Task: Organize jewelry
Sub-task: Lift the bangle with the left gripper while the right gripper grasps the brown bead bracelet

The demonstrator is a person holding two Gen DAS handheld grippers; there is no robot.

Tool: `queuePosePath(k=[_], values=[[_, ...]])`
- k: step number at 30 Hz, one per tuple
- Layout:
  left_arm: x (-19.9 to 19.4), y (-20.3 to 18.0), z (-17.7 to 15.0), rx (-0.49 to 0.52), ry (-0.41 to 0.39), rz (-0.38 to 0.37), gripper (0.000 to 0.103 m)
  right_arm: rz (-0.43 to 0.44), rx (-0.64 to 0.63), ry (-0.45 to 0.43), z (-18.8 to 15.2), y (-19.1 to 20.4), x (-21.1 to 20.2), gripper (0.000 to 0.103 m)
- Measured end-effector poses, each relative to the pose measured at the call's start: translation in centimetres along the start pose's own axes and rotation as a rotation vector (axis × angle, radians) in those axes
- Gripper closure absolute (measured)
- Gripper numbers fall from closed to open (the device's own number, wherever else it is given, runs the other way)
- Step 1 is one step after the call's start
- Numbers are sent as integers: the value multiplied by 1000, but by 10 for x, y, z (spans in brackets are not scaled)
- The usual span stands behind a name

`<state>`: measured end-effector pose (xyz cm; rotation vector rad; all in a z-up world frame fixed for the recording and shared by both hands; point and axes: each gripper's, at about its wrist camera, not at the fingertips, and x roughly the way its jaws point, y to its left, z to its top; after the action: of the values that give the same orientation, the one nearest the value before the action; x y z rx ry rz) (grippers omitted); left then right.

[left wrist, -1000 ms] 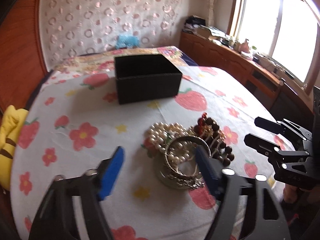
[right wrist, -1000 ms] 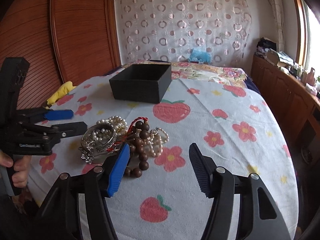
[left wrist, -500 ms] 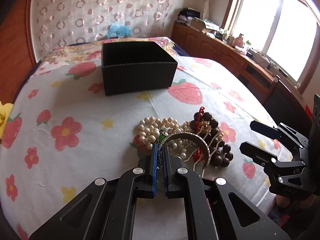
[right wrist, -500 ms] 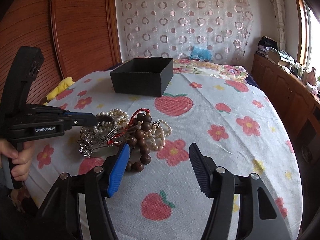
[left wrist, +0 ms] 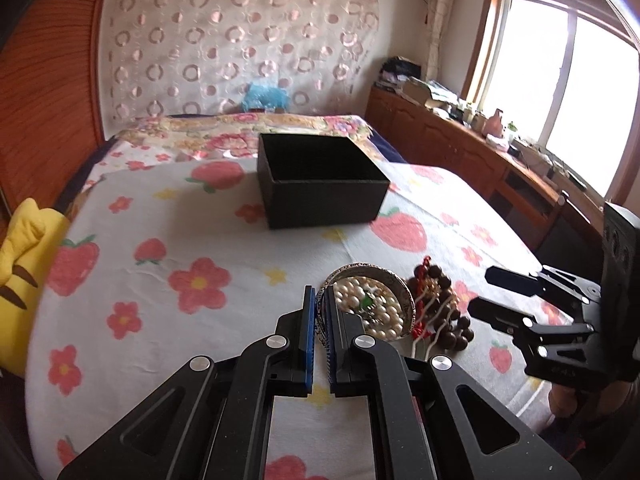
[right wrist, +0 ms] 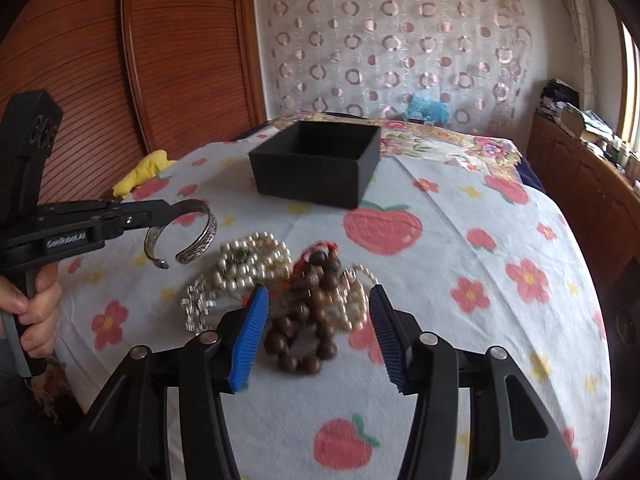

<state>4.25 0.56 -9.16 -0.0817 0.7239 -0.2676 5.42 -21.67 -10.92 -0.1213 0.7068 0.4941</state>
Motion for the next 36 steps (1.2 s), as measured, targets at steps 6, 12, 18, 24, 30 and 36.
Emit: queuePosePath(k=[6, 12, 18, 24, 30, 36], values=[[1, 7, 5, -5, -10, 16, 99, 27, -12, 51, 24, -7, 27, 50], [2, 10, 4, -8, -12, 17, 99, 85, 22, 125, 38, -16, 56, 53], [2, 11, 5, -8, -11, 17, 99, 143, 65, 169, 38, -23, 65, 81], [3, 11, 5, -3, -13, 18, 99, 143, 61, 126, 43, -27, 51, 92], [4, 7, 5, 1, -19, 21, 99, 120, 44, 45, 59, -32, 28, 93], [3, 4, 9, 10, -32, 26, 99, 85, 27, -7, 76, -38, 11, 93]])
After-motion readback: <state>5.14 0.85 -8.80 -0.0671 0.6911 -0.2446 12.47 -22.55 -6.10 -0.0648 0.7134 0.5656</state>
